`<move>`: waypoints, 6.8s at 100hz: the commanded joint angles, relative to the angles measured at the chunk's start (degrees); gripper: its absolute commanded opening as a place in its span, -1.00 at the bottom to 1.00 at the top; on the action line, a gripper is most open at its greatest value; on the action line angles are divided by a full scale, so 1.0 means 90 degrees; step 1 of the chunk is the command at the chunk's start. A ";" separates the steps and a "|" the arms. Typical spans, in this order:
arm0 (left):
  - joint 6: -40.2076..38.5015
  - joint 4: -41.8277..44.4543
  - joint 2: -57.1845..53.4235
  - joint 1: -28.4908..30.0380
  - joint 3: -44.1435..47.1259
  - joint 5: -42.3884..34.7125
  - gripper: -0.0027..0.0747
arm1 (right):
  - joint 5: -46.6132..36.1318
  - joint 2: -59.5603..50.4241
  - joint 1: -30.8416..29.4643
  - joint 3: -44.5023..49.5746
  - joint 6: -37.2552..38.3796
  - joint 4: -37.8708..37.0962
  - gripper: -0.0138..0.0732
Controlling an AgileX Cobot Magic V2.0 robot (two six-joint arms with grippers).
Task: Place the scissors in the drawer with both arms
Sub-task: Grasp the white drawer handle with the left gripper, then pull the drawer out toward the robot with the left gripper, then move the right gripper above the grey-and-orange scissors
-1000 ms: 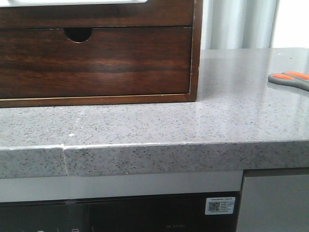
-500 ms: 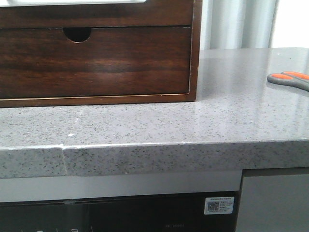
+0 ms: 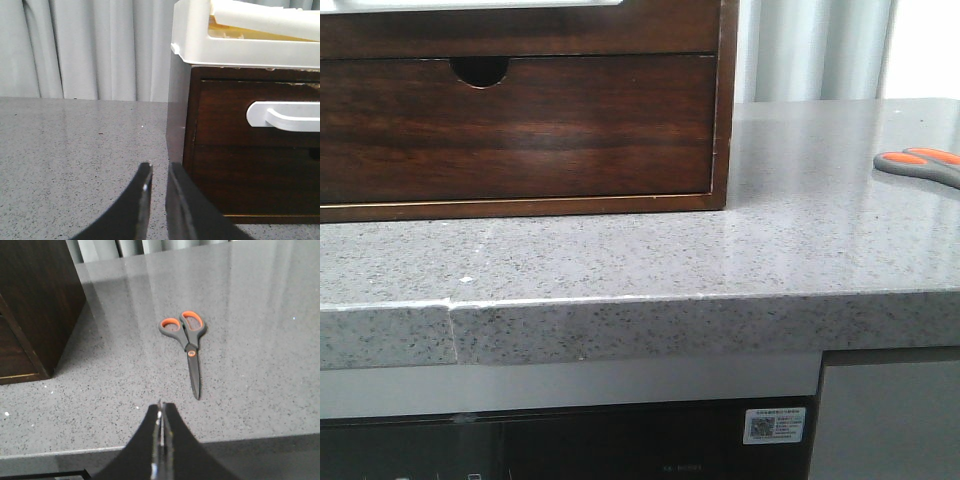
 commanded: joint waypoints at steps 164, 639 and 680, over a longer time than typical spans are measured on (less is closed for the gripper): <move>0.1448 0.6249 0.5275 -0.1691 -0.1283 -0.5294 -0.14 | -0.0368 0.0175 -0.0051 -0.0220 -0.0064 0.0052 -0.90; 0.0223 0.3307 0.0358 -0.2039 -0.0323 -0.3721 -0.08 | 0.1167 0.6284 -0.0061 -0.4018 -0.0753 -0.0360 0.09; 0.0223 0.3307 0.0343 -0.2039 -0.0323 -0.3684 -0.08 | 0.2178 0.8324 -0.0061 -0.5654 -0.0611 -0.0892 0.09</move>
